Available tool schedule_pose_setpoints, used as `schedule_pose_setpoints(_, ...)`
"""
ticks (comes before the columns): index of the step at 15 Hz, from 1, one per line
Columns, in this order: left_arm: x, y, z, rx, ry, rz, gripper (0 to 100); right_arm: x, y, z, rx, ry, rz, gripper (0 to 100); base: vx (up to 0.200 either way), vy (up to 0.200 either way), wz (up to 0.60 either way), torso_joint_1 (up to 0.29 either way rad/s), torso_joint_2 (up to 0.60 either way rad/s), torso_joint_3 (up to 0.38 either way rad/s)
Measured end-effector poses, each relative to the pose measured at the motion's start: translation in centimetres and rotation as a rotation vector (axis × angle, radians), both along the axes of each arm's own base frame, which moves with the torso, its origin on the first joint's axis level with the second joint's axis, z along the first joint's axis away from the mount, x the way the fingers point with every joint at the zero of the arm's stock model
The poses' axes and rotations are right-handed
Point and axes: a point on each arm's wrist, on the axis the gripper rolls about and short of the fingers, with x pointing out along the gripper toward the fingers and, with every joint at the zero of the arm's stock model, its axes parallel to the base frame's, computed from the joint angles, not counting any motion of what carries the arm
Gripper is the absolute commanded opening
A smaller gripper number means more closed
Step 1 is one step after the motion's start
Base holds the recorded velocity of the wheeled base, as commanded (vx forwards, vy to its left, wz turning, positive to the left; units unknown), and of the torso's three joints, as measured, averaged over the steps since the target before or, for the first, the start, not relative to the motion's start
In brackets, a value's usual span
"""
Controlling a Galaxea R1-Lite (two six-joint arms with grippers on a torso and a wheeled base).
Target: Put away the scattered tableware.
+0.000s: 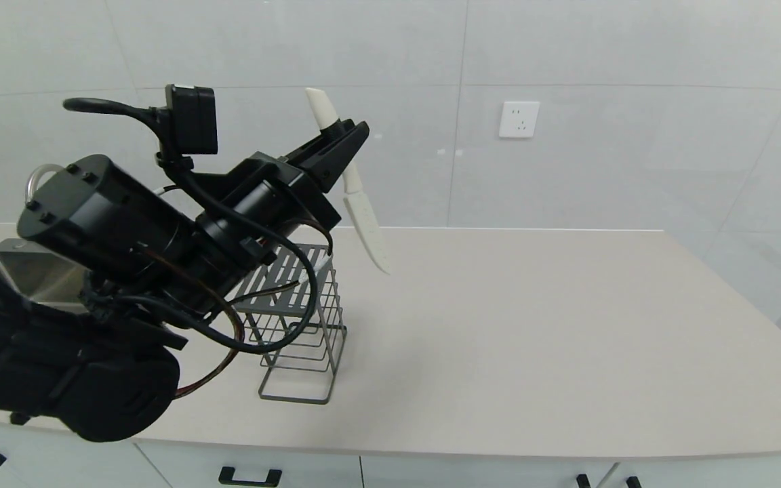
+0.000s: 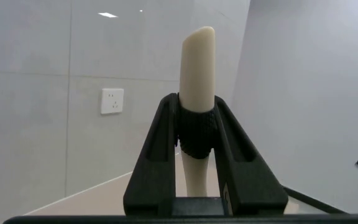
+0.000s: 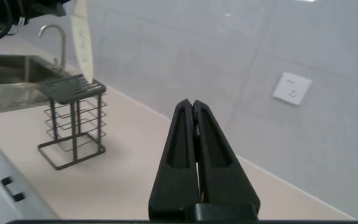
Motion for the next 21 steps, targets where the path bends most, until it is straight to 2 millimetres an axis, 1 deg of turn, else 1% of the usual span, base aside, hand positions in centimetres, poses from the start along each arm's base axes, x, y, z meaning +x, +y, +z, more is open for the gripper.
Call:
schedule_pose_setpoints(2, -0.8, 0.7, 0.3, 0.012, -0.017, 0.016, 0, -3.2, -0.8, -0.2, 0.018, -0.063, -0.068, 0, 0.0, 0.0, 0.0, 0.0, 0.0, 0.0)
schedule_pose_setpoints(4, -1.3, 1.1, 0.7, 0.004, -0.029, 0.02, 0, -6.0, -1.2, -0.9, 0.038, -0.123, -0.125, 0, 0.0, 0.0, 0.0, 0.0, 0.0, 0.0)
schedule_pose_setpoints(6, -1.4, 1.5, 1.0, -0.001, -0.039, 0.028, 0, -8.3, -1.4, -2.3, 0.053, -0.144, -0.175, 0, 0.0, 0.0, 0.0, 0.0, 0.0, 0.0)
schedule_pose_setpoints(7, -1.4, 1.6, 1.1, -0.002, -0.042, 0.033, 0, -9.1, -1.5, -3.5, 0.058, -0.112, -0.201, 0, 0.0, 0.0, 0.0, 0.0, 0.0, 0.0)
schedule_pose_setpoints(9, -1.3, 1.9, 1.2, 0.002, -0.044, 0.044, 0, -9.5, -1.5, -6.0, 0.07, 0.037, -0.241, 0, 0.0, 0.0, 0.0, 0.0, 0.0, 0.0)
schedule_pose_setpoints(11, -1.0, 2.8, 1.3, 0.03, -0.056, 0.092, 0, -9.6, -1.7, -9.0, 0.089, 0.271, -0.349, 0, 0.0, 0.0, 0.0, 0.0, 0.0, 0.0)
schedule_pose_setpoints(12, -1.0, 3.2, 1.5, 0.035, -0.057, 0.106, 0, -9.6, -1.8, -10.1, 0.093, 0.35, -0.408, 0, 0.0, 0.0, 0.0, 0.0, 0.0, 0.0)
schedule_pose_setpoints(13, -1.1, 3.5, 1.6, 0.044, -0.046, 0.116, 0, -9.7, -1.9, -10.5, 0.104, 0.379, -0.457, 0, 0.0, 0.0, 0.0, 0.0, 0.0, 0.0)
schedule_pose_setpoints(17, -1.7, 4.8, 1.5, 0.135, 0.045, 0.155, 0, -9.9, -1.9, -10.6, 0.126, 0.367, -0.47, 0, 0.0, 0.0, 0.0, 0.0, 0.0, 0.0)
schedule_pose_setpoints(19, -2.1, 5.1, 1.5, 0.214, 0.045, 0.187, 0, -9.9, -2.0, -10.6, 0.127, 0.366, -0.472, 0, 0.0, 0.0, 0.0, 0.0, 0.0, 0.0)
schedule_pose_setpoints(21, -2.0, 5.1, 2.0, 0.237, 0.026, 0.216, 0, -9.9, -2.0, -10.6, 0.127, 0.365, -0.471, 0, 0.0, 0.0, 0.0, 0.0, 0.0, 0.0)
